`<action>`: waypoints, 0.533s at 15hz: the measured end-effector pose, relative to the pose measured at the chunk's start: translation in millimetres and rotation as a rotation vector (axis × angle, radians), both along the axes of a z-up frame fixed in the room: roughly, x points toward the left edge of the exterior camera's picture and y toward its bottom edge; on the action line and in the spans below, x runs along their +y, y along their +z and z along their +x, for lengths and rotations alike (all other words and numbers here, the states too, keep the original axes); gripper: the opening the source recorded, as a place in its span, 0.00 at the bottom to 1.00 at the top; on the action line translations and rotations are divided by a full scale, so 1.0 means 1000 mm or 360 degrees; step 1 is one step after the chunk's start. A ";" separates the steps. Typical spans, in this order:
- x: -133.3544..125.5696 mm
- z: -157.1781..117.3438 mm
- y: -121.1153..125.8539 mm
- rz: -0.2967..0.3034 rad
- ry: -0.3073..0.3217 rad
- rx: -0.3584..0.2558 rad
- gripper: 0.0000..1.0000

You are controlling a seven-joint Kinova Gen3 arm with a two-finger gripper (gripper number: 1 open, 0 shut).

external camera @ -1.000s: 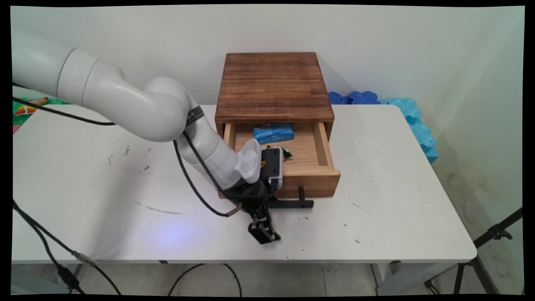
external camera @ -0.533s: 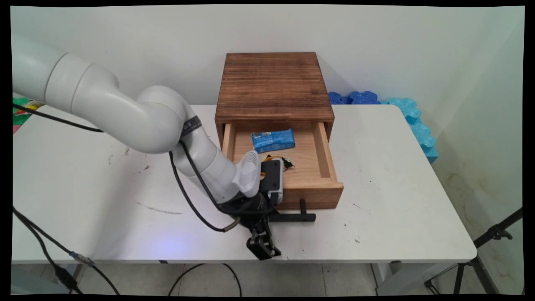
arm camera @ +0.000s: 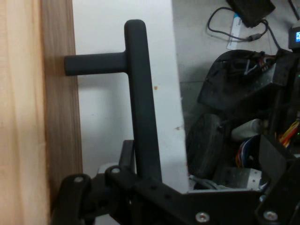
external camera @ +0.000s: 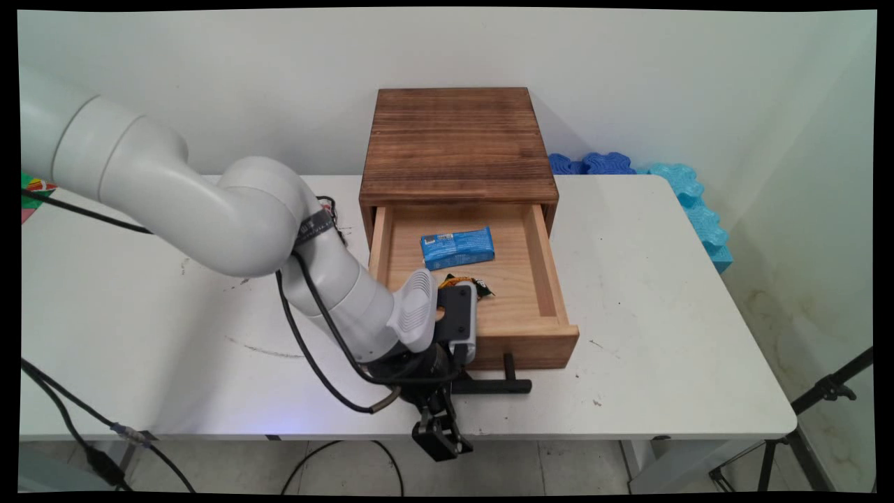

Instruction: Open the drawer

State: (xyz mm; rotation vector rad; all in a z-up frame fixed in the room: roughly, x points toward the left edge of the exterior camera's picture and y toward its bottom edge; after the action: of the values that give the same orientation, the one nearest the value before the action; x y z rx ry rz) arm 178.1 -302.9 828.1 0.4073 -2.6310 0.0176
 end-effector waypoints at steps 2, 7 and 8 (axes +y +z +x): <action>0.006 -0.002 0.001 0.0006 0.0001 0.0005 1.00; 0.018 -0.005 0.002 0.0020 0.0002 0.0014 1.00; 0.020 -0.006 0.003 0.0023 0.0002 0.0016 1.00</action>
State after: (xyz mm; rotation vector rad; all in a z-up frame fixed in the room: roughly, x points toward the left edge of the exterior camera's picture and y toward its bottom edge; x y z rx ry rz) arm 172.3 -282.6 830.9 0.4131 -2.6223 -0.0032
